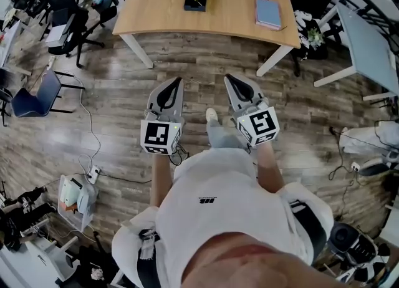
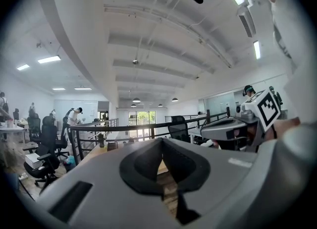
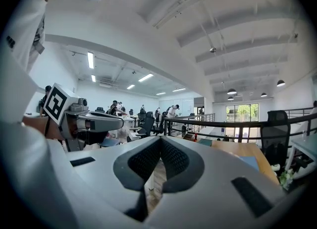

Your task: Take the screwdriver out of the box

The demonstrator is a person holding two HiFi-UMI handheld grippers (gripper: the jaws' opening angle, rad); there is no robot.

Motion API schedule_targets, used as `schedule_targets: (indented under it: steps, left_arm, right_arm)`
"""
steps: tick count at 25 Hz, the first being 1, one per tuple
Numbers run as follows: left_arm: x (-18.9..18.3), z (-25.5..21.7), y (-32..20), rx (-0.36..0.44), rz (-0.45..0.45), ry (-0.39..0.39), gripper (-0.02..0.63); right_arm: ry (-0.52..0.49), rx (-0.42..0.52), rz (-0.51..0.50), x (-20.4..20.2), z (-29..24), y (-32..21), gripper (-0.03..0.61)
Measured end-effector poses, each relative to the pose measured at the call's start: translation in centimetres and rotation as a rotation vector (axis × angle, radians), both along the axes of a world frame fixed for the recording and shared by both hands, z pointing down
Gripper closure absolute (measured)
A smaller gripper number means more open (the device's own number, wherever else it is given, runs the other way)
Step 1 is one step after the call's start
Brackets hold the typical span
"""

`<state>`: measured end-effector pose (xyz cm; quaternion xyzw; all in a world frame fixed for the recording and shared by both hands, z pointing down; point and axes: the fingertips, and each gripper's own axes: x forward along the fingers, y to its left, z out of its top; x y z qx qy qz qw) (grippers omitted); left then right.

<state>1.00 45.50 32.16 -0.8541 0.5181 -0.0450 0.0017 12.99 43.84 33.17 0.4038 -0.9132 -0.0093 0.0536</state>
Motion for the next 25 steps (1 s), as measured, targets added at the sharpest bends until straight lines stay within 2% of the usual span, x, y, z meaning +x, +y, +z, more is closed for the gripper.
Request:
schedule_targets:
  steps: [14, 25]
  left_arm:
    - [-1.1, -0.5, -13.5, -0.024, -0.044, -0.018, 0.603]
    - [1.2, 0.3, -22.0, -0.048, -0.078, -0.028, 0.603]
  right_arm:
    - [0.017, -0.035, -0.07, -1.7, 0.0, -14.5, 0.583]
    - [-0.002, -0.067, -0.105, 0.3, 0.9, -22.9, 0.583]
